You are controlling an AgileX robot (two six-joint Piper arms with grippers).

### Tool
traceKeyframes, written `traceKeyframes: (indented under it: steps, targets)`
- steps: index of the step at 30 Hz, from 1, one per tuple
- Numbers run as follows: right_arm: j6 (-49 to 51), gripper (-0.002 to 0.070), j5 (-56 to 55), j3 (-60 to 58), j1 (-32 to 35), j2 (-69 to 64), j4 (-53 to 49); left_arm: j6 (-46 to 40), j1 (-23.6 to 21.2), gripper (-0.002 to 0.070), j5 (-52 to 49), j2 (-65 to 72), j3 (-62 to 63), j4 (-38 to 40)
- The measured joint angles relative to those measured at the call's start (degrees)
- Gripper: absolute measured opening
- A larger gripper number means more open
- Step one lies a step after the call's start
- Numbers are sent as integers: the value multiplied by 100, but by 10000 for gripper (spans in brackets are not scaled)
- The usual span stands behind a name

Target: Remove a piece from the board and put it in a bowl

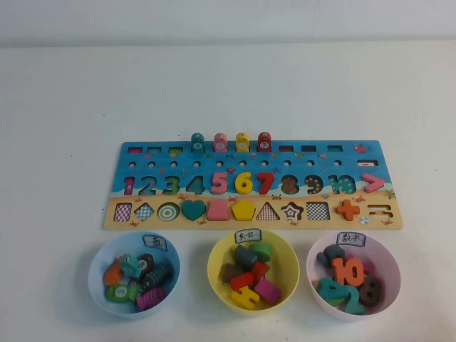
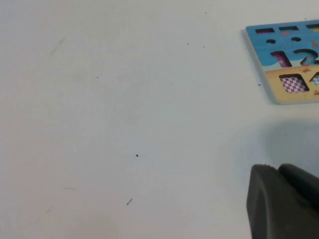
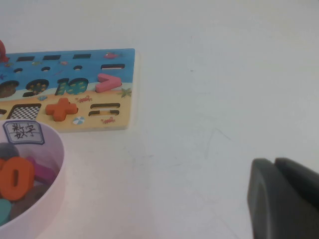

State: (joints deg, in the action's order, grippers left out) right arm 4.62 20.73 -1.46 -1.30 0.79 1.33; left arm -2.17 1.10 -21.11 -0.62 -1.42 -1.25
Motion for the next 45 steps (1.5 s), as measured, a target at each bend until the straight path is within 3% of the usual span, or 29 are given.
traceKeyframes:
  steps: [25,29,36,45]
  targets:
    - [0,-17,0,0,0,0,0,0,0,-5,27,0,0,52]
    - [0,-17,0,0,0,0,0,41,0,-4,242,0,0,772]
    - [0,-17,0,0,0,0,0,592,0,-5,1324,0,0,3253]
    - [0,-17,0,0,0,0,0,545,0,-5,2229,0,-9,3537]
